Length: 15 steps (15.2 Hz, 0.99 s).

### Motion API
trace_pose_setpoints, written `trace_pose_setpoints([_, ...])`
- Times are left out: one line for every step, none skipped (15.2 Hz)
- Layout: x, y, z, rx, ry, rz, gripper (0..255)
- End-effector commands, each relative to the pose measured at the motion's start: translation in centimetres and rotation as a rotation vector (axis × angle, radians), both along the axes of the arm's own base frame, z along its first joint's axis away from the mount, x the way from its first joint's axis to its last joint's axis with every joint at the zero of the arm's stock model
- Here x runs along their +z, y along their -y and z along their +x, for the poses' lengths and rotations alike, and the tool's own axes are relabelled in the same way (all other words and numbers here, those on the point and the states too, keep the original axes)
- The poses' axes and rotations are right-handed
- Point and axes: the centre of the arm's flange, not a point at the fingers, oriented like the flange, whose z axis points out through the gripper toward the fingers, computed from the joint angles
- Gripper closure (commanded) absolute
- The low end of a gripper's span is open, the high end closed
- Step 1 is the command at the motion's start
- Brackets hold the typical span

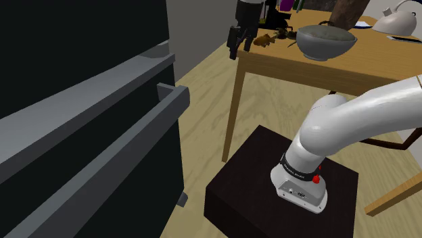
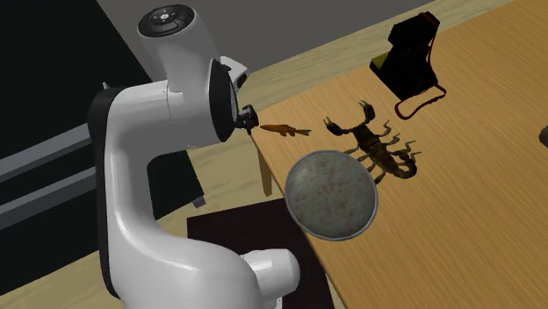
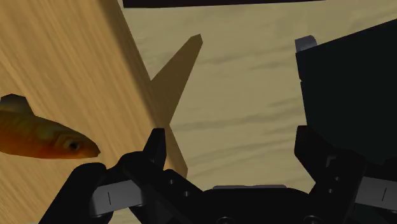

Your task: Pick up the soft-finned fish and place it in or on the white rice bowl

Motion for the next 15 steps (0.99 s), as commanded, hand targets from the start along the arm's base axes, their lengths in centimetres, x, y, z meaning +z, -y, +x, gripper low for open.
trace_pose_setpoints([0.0, 0.0, 0.0, 0.000, 0.000, 0.000, 0])
trace_pose_setpoints([0.6, 1.3, -0.8, 0.109, -0.007, 0.021, 0])
trace_pose_setpoints([1.2, 2.6, -1.5, 0.219, -0.014, 0.043, 0])
trace_pose_setpoints([1.8, 4.1, -2.0, 0.328, -0.021, 0.064, 0])
trace_pose_setpoints([2.4, 5.6, -2.4, 0.438, -0.028, 0.085, 0])
trace_pose_setpoints([2.9, 7.1, -2.6, 0.547, -0.035, 0.107, 0])
trace_pose_setpoints([3.4, 8.7, -2.6, 0.657, -0.043, 0.128, 0])
trace_pose_setpoints([3.9, 10.3, -2.4, 0.766, -0.050, 0.149, 0])
trace_pose_setpoints([4.3, 11.8, -2.1, 0.876, -0.057, 0.170, 0])
trace_pose_setpoints([4.7, 13.4, -1.6, 0.985, -0.064, 0.192, 0])
trace_pose_setpoints([5.0, 14.8, -0.9, 1.095, -0.071, 0.213, 0])
trace_pose_setpoints([5.3, 16.2, -0.1, 1.204, -0.078, 0.234, 0])
trace_pose_setpoints([5.6, 17.2, 0.7, 1.290, -0.084, 0.251, 0])
trace_pose_setpoints([5.0, 17.1, 0.6, 1.290, -0.084, 0.251, 0])
trace_pose_setpoints([4.5, 17.0, 0.6, 1.290, -0.084, 0.251, 0])
